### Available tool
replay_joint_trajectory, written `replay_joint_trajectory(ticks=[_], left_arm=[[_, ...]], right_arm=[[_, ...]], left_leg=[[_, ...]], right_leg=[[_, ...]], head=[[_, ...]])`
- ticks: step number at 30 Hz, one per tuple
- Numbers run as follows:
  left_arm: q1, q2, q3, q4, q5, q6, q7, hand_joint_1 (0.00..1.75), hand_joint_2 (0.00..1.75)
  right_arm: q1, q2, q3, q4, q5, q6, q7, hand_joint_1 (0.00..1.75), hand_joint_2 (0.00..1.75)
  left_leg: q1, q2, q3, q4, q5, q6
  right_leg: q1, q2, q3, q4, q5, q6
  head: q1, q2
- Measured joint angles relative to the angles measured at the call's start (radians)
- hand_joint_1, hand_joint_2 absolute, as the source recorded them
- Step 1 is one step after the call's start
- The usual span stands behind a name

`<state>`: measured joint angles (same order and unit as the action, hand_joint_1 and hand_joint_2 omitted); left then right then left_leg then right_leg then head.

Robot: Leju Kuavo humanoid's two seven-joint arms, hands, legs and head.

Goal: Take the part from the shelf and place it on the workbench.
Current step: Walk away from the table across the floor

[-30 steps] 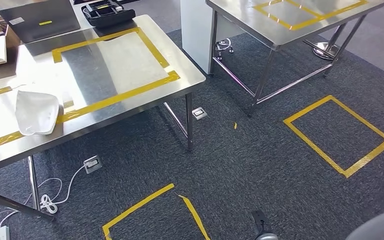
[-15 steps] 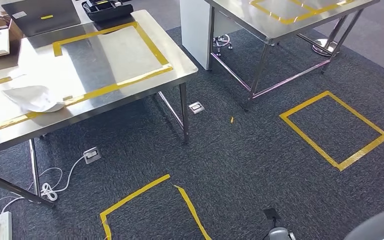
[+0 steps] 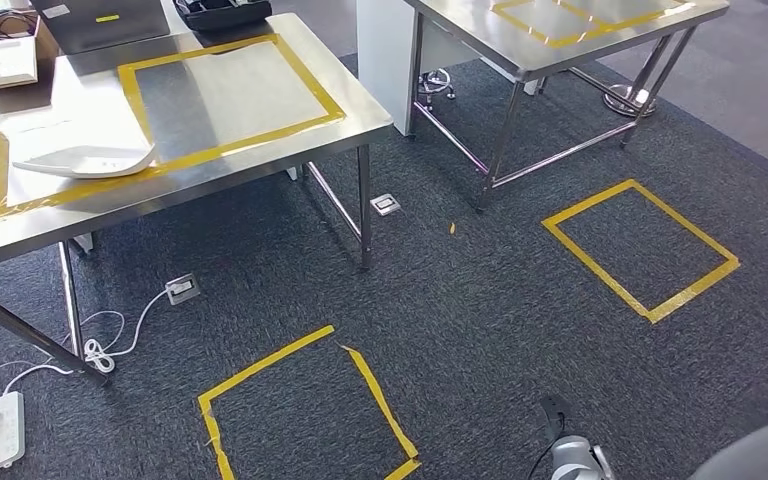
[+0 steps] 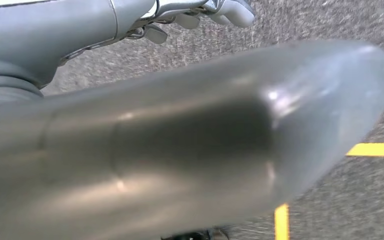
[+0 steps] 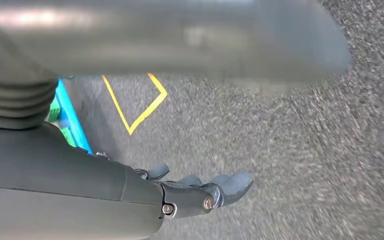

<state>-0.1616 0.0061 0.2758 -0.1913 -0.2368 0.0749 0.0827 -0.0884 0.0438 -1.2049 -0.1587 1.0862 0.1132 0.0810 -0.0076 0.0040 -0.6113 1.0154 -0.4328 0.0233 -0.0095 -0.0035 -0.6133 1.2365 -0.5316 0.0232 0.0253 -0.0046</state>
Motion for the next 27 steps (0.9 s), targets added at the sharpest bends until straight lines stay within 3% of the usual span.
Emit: replay_joint_trajectory(ticks=[2,4,6,7,9,11,12,13,16,19,21,23,24,25,27], left_arm=[[0.006,-0.016,-0.006,0.004,0.005,0.011,0.048,0.0,0.0],[0.026,-0.033,-0.006,0.01,0.017,0.021,0.07,0.0,0.0],[0.05,-0.046,-0.006,0.015,0.031,0.027,0.086,0.0,0.0],[0.06,-0.051,-0.006,0.018,0.041,0.03,0.104,0.0,0.0],[0.077,-0.06,-0.001,0.022,0.072,0.043,0.155,0.0,0.0],[0.09,-0.07,0.012,0.024,0.104,0.065,0.204,0.0,0.0],[0.097,-0.076,0.019,0.024,0.116,0.076,0.22,0.0,0.0],[0.103,-0.08,0.027,0.024,0.124,0.086,0.231,0.0,0.0],[0.112,-0.088,0.038,0.023,0.134,0.099,0.234,0.0,0.0],[0.113,-0.089,0.039,0.023,0.135,0.1,0.232,0.0,0.0],[0.113,-0.09,0.044,0.021,0.127,0.094,0.198,0.0,0.0],[0.114,-0.085,0.048,0.017,0.092,0.068,0.12,0.0,0.0],[0.114,-0.079,0.048,0.016,0.074,0.055,0.089,0.0,0.0],[0.113,-0.075,0.047,0.016,0.064,0.047,0.073,0.0,0.0],[0.113,-0.07,0.047,0.015,0.061,0.045,0.068,0.0,0.0]], right_arm=[[-0.006,0.001,-0.001,0.0,-0.009,-0.003,-0.001,0.0,1.75],[-0.006,0.004,-0.002,0.0,-0.014,-0.006,0.001,0.0,1.75],[-0.003,0.008,-0.003,0.0,-0.018,-0.008,0.002,0.0,1.75],[-0.004,0.009,-0.004,0.0,-0.019,-0.008,0.003,0.0,1.75],[-0.006,0.013,-0.006,0.0,-0.022,-0.01,0.006,0.0,1.75],[-0.003,0.014,-0.009,0.0,-0.022,-0.013,0.014,0.0,1.75],[-0.001,0.015,-0.011,0.0,-0.022,-0.015,0.018,0.0,1.75],[0.0,0.015,-0.013,0.0,-0.02,-0.017,0.021,0.0,1.75],[0.0,0.015,-0.016,0.0,-0.017,-0.023,0.027,0.0,1.75],[0.0,0.015,-0.016,0.0,-0.017,-0.024,0.028,0.0,1.75],[-0.001,0.016,-0.016,0.0,-0.014,-0.026,0.033,0.0,1.75],[-0.001,0.022,-0.017,0.0,-0.007,-0.029,0.036,0.0,1.75],[0.0,0.025,-0.017,0.0,-0.004,-0.03,0.034,0.0,1.75],[0.001,0.028,-0.017,0.0,-0.002,-0.031,0.033,0.0,1.75],[0.001,0.031,-0.017,0.0,-0.001,-0.033,0.033,0.0,1.75]], left_leg=[[-0.004,0.003,-0.021,0.009,0.016,-0.007],[-0.005,0.008,-0.028,0.011,0.031,-0.016],[-0.003,0.008,-0.031,0.008,0.043,-0.026],[-0.002,0.005,-0.038,0.017,0.029,-0.032],[0.002,0.0,-0.062,0.088,-0.053,-0.045],[0.006,-0.001,-0.087,0.21,-0.145,-0.055],[0.008,-0.001,-0.09,0.259,-0.161,-0.059],[0.011,-0.001,-0.079,0.28,-0.152,-0.06],[0.014,-0.001,-0.019,0.243,-0.093,-0.061],[0.015,-0.001,-0.008,0.23,-0.087,-0.061],[0.012,-0.002,0.075,0.109,-0.099,-0.053],[0.01,-0.002,0.142,-0.021,-0.099,-0.026],[0.008,-0.001,0.132,-0.035,-0.088,-0.012],[0.008,0.001,0.117,-0.036,-0.074,-0.001],[0.003,0.003,0.093,-0.033,-0.053,0.006]], right_leg=[[0.006,0.004,0.107,-0.143,-0.003,-0.013],[0.012,0.006,0.15,-0.224,-0.03,-0.024],[0.012,0.002,0.14,-0.235,-0.016,-0.036],[0.009,0.0,0.132,-0.237,-0.005,-0.044],[0.005,-0.005,0.109,-0.24,0.019,-0.054],[0.004,-0.007,0.08,-0.238,0.042,-0.055],[0.004,-0.009,0.064,-0.235,0.053,-0.054],[0.003,-0.011,0.047,-0.233,0.064,-0.051],[0.002,-0.015,0.014,-0.227,0.084,-0.045],[0.002,-0.015,0.01,-0.226,0.086,-0.045],[0.002,-0.016,0.0,-0.227,0.105,-0.035],[0.0,-0.013,-0.02,-0.222,0.12,-0.013],[-0.003,-0.01,-0.03,-0.201,0.098,-0.003],[-0.004,-0.006,-0.045,-0.159,0.055,0.004],[-0.004,-0.004,-0.075,-0.031,-0.042,0.009]], head=[[0.002,0.0],[0.003,0.0],[0.003,0.0],[0.003,0.0],[0.001,0.0],[-0.001,0.0],[-0.001,0.0],[-0.001,0.0],[0.0,0.0],[0.0,0.0],[0.002,0.0],[0.007,0.0],[0.01,0.0],[0.012,0.0],[0.015,0.0]])
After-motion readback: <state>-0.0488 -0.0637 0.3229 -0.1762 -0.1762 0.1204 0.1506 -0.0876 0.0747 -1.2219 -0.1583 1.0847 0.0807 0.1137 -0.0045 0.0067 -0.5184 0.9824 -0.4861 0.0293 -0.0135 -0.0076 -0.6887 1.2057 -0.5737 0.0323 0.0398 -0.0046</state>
